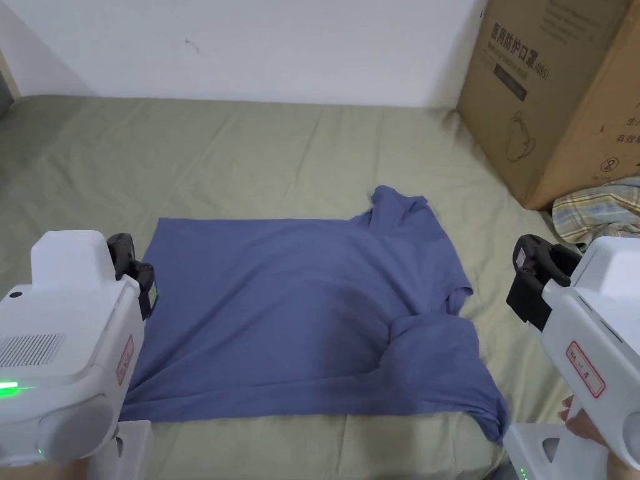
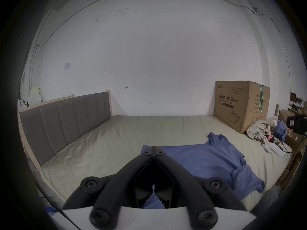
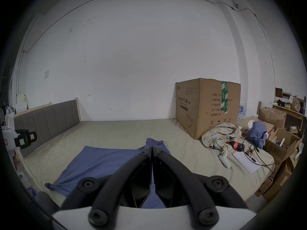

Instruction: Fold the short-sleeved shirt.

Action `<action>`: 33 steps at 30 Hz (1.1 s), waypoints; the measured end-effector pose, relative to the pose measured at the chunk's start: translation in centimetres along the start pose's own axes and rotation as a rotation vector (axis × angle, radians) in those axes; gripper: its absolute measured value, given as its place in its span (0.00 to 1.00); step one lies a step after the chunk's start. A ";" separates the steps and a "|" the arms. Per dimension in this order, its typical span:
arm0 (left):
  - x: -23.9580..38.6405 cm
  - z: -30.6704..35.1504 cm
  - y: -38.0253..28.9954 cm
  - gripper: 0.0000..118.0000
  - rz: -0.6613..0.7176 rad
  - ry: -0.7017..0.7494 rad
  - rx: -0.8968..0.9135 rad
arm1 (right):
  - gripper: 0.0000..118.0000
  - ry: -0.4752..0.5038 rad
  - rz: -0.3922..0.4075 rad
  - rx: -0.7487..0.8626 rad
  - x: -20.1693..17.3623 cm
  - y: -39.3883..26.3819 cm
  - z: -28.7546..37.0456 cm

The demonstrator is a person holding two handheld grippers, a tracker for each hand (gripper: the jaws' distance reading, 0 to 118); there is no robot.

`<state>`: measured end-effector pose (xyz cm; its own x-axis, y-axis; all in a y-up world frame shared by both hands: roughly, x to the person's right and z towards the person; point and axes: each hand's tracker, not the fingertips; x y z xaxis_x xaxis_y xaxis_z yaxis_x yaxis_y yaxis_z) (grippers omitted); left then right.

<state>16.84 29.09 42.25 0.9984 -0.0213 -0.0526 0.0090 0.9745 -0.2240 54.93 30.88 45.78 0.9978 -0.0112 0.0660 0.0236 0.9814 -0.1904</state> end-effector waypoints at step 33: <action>-10.6 -8.9 -13.1 0.86 0.036 0.011 -0.983 | 0.00 0.021 0.003 -0.158 -1.7 -3.0 -3.1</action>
<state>5.66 14.55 37.05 0.9965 -0.0020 -0.0831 -0.0770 0.3549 -0.9317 53.38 27.37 43.23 0.9989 -0.0137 0.0451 0.0284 0.9390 -0.3429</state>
